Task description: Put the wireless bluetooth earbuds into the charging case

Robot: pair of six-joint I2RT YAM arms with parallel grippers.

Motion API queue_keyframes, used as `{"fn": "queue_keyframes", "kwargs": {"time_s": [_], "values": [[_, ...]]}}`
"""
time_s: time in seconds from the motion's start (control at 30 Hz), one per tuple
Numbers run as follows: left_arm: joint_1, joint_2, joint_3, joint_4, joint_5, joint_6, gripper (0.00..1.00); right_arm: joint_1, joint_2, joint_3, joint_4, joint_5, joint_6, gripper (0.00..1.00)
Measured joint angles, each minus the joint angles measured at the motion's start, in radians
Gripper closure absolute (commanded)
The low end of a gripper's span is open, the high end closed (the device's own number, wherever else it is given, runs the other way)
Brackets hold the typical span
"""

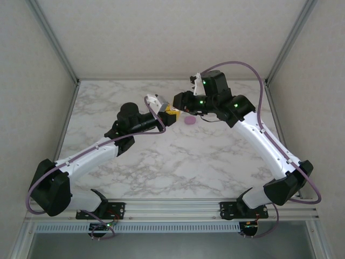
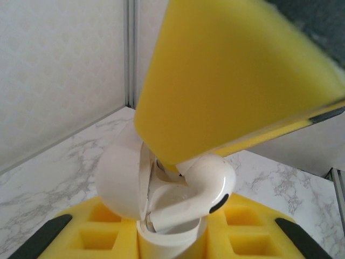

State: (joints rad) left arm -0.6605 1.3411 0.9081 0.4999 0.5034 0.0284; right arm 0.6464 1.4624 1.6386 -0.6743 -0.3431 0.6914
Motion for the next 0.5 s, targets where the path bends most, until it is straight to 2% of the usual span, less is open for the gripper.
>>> {"fn": "queue_keyframes", "kwargs": {"time_s": [0.33,0.5], "values": [[0.000,0.000,0.000,0.002,-0.005,-0.006,0.88,-0.001,0.008,0.010,-0.037,-0.001,-0.053,0.80],[0.000,0.000,0.000,0.002,-0.008,0.014,0.88,-0.001,0.008,0.011,-0.041,0.000,-0.048,0.82]]}}
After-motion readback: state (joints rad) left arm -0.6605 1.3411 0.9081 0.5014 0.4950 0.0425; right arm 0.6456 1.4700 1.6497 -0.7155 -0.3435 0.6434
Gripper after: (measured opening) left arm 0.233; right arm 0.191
